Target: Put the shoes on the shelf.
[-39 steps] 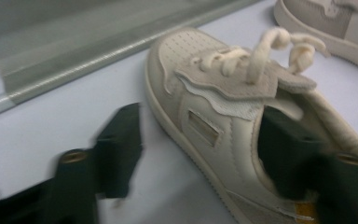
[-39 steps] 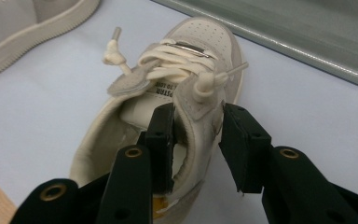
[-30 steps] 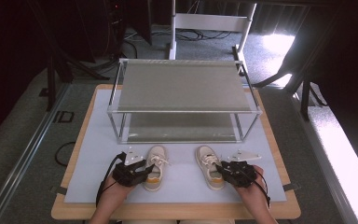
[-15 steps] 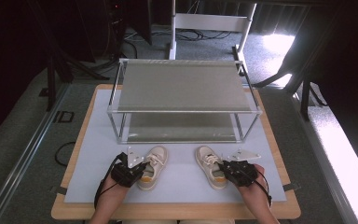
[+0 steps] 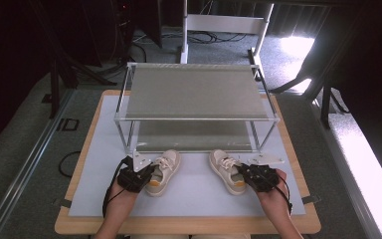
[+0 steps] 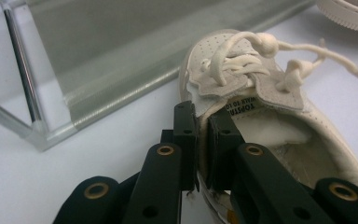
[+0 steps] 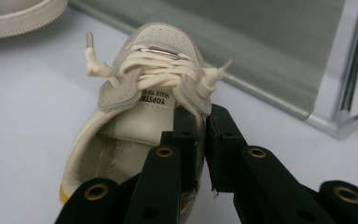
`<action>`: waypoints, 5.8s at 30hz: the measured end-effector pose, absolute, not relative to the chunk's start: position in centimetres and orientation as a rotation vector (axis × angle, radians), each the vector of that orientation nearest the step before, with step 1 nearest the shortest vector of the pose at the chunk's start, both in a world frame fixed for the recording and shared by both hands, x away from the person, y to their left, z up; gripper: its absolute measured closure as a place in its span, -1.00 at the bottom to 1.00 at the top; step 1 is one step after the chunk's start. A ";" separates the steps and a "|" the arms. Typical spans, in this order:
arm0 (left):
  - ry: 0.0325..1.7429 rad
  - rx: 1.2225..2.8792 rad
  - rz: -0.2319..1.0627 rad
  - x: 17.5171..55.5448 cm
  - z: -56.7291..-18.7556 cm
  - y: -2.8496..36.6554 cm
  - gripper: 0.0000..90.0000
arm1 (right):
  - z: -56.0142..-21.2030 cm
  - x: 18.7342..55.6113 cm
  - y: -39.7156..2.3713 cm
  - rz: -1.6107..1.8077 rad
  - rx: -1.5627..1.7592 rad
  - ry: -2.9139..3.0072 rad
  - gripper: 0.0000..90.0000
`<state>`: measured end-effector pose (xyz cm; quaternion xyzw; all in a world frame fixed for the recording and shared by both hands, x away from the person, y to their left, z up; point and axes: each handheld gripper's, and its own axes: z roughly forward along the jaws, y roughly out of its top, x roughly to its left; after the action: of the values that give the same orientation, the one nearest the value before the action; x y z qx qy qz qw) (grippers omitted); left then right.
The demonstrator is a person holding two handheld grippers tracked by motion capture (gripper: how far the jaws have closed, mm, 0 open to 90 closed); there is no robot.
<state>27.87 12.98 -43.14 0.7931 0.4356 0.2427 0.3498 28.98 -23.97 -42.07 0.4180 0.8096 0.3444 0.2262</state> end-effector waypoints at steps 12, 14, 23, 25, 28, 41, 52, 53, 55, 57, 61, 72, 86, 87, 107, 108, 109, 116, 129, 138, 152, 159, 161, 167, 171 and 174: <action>1.134 2.042 0.639 30.2 -42.2 11.8 0.88 | -41.3 31.4 -23.5 0.924 1.154 2.160 0.85; 1.136 2.040 0.647 30.6 -42.1 11.4 0.88 | -41.4 32.0 -23.3 0.923 1.157 2.163 0.85; 1.186 2.025 0.679 32.7 -42.6 9.6 0.88 | -42.2 33.5 -21.5 0.872 1.161 2.175 0.85; 1.191 2.033 0.677 33.1 -42.6 9.3 0.88 | -42.4 33.7 -21.1 0.866 1.165 2.179 0.85; 1.195 2.033 0.668 33.7 -42.7 8.7 0.88 | -42.6 34.2 -20.5 0.861 1.170 2.171 0.85; 1.225 2.027 0.665 35.8 -43.1 6.0 0.88 | -42.6 36.2 -17.4 0.812 1.193 2.147 0.84; 1.175 2.023 0.508 35.5 -43.5 5.1 0.72 | -42.7 35.4 -17.6 0.922 1.237 2.208 0.63; 1.161 2.032 0.492 35.5 -43.4 5.0 0.69 | -42.6 35.2 -17.6 0.933 1.235 2.218 0.61; 1.149 2.034 0.455 35.2 -43.4 4.6 0.63 | -42.5 35.0 -17.5 0.970 1.237 2.234 0.55; 1.137 2.038 0.460 35.0 -43.3 4.4 0.60 | -42.4 34.6 -17.3 0.985 1.230 2.241 0.58; 1.138 2.021 0.422 35.1 -43.6 4.9 0.58 | -42.7 34.4 -17.4 0.990 1.213 2.240 0.62; 1.094 1.976 0.382 34.5 -43.7 5.3 0.42 | -43.3 34.3 -18.2 1.018 1.208 2.242 0.44; 1.028 1.927 0.429 31.0 -41.6 5.8 0.05 | -41.6 31.8 -19.2 1.125 1.170 2.188 0.28; 1.011 1.925 0.417 30.6 -41.5 5.8 0.05 | -41.5 31.5 -19.2 1.140 1.161 2.193 0.28; 0.933 2.105 0.376 27.9 -45.0 3.7 0.86 | -45.6 28.7 -17.6 1.046 1.093 2.380 0.97; 0.941 2.110 0.375 28.2 -45.5 3.4 0.91 | -45.8 29.1 -17.6 1.038 1.108 2.377 0.97; 0.945 2.114 0.377 28.4 -45.7 3.3 0.93 | -45.9 29.2 -17.6 1.036 1.108 2.372 0.97; 0.959 2.108 0.370 29.2 -46.1 2.9 0.93 | -45.8 29.4 -17.5 1.028 1.102 2.369 0.99; 0.963 2.020 0.357 30.7 -44.2 3.2 0.96 | -44.0 30.5 -17.7 1.090 1.108 2.286 0.99; 0.983 2.026 0.311 32.5 -44.4 2.7 0.96 | -44.0 32.4 -17.4 1.076 1.148 2.278 0.97; 0.972 2.047 0.342 34.6 -44.8 2.8 0.97 | -44.3 34.3 -16.7 1.055 1.157 2.258 0.96; 0.977 2.049 0.355 35.7 -44.9 2.8 0.97 | -44.5 35.2 -16.3 1.053 1.165 2.250 0.95; 0.979 2.043 0.355 36.0 -44.9 2.8 0.97 | -44.5 35.4 -16.2 1.050 1.166 2.246 0.95; 0.979 2.041 0.365 36.9 -45.1 2.6 0.97 | -44.7 36.1 -16.0 1.044 1.174 2.219 0.95; 0.980 2.034 0.365 37.7 -45.2 2.3 0.97 | -44.9 36.8 -15.9 1.046 1.186 2.204 0.94; 0.980 2.030 0.368 38.3 -45.2 1.9 0.97 | -45.0 37.3 -15.9 1.043 1.193 2.198 0.94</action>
<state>38.29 1.94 -45.23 0.8083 0.3901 0.1465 0.4159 37.26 -15.85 -44.98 0.4300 0.7923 0.3761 0.2141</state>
